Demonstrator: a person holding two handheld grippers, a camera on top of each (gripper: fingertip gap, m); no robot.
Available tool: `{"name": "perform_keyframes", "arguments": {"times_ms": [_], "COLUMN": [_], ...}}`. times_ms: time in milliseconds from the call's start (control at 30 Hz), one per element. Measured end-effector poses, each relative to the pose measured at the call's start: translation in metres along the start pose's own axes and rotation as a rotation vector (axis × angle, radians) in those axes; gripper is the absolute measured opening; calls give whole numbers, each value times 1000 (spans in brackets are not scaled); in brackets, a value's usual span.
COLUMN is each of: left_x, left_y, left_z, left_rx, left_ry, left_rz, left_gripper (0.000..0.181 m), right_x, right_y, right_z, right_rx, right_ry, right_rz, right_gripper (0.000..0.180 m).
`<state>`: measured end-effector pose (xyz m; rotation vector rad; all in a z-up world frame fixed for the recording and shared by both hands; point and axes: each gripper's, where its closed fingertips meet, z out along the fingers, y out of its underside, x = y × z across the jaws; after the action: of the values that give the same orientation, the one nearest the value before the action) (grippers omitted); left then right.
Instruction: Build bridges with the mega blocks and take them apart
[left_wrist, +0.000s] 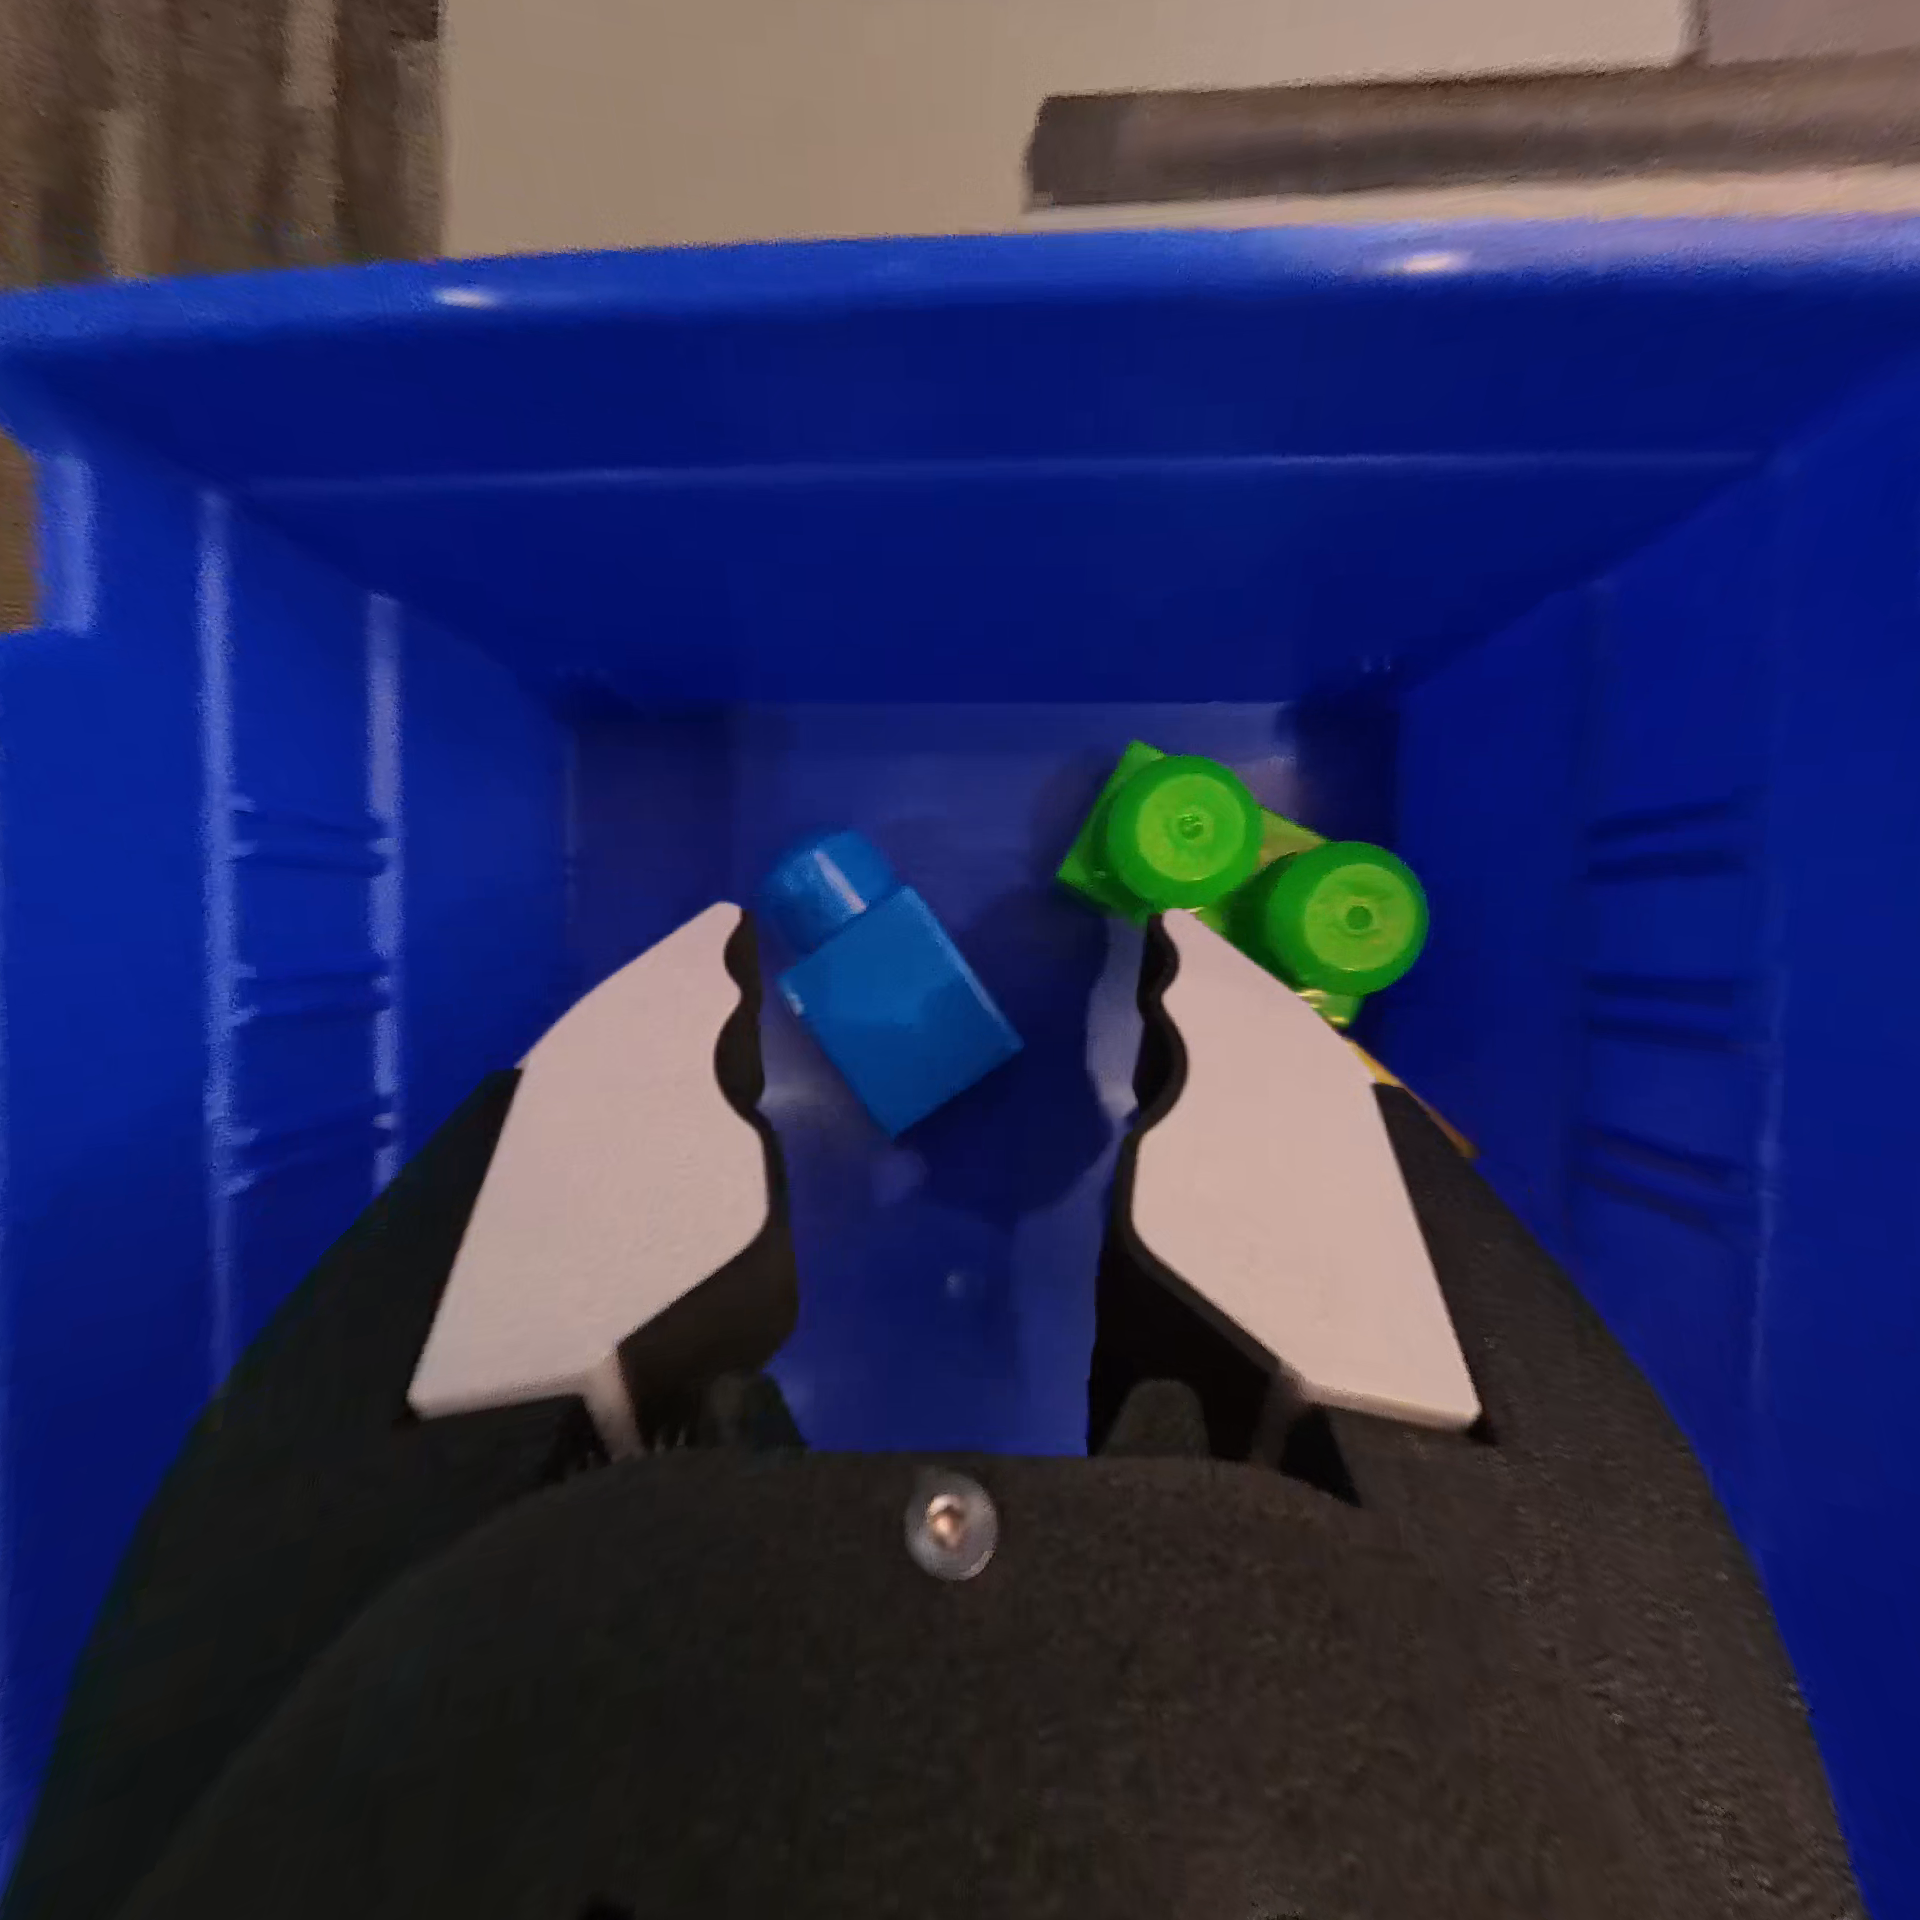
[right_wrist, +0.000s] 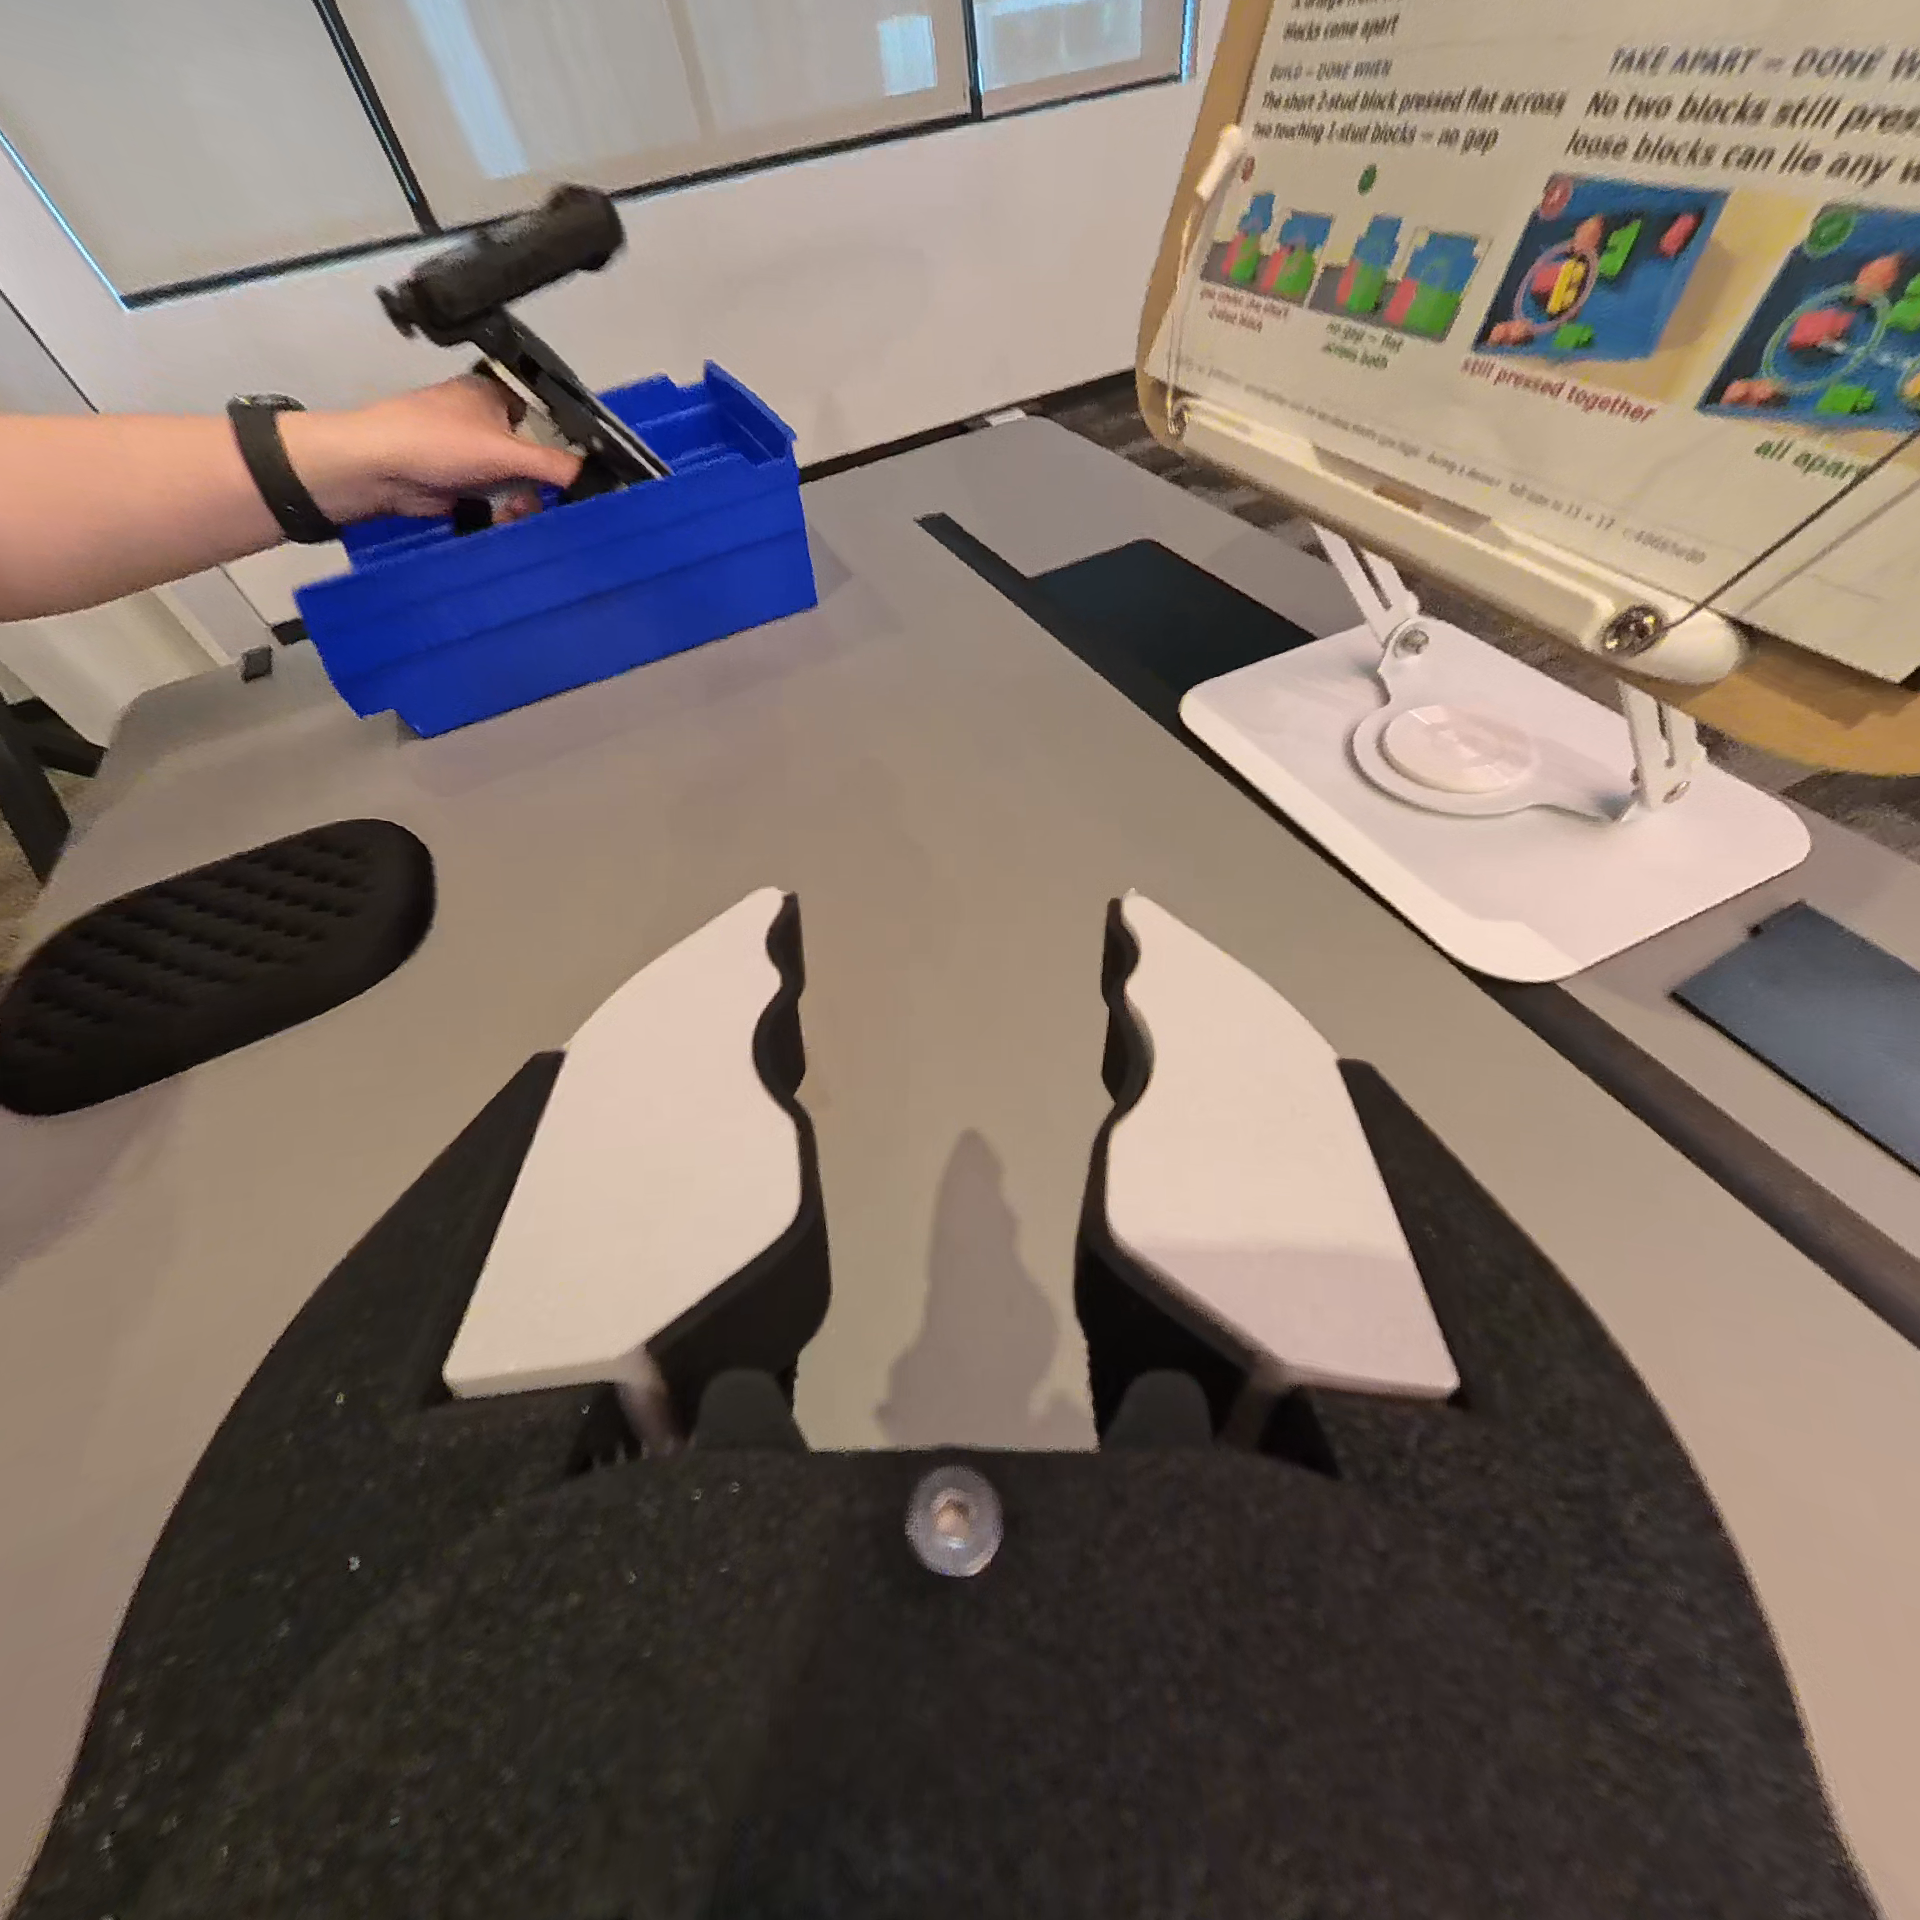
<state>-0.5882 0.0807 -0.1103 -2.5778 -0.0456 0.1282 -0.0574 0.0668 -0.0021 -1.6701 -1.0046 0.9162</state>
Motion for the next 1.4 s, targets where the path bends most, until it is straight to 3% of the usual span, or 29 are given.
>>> {"name": "perform_keyframes", "arguments": {"times_ms": [367,433,533,600,833,1067,1233,1300,1400], "left_x": [-21,-24,-24,-24,-31,-32,23,77,176], "left_y": [22,30,30,30,28,4,-33,-38,-11], "left_z": [4,8,12,14,6,-51,-120,-144,-161], "left_rx": [-204,-250,-257,-255,-200,-48,138,208,189], "left_ry": [-285,-307,-299,-279,-273,-274,-117,32,256], "left_rz": [55,38,-11,-25,5,-8,44,105,212], "left_gripper": [79,77,59,42,39,39,39,39,39], "right_x": [-1,0,1,1,-3,-2,0,0,-2], "right_y": [-30,-32,-35,-36,-37,-42,-44,-44,-48], "right_z": [-26,-29,-31,-32,-34,-43,-52,-54,-60], "right_rx": [186,208,224,228,222,253,265,260,280], "right_ry": [-77,-87,-91,-96,-110,-117,-103,-98,-107], "right_rz": [90,112,112,111,89,94,88,82,80], "right_gripper": [55,55,54,54,54,54,54,54,54]}}
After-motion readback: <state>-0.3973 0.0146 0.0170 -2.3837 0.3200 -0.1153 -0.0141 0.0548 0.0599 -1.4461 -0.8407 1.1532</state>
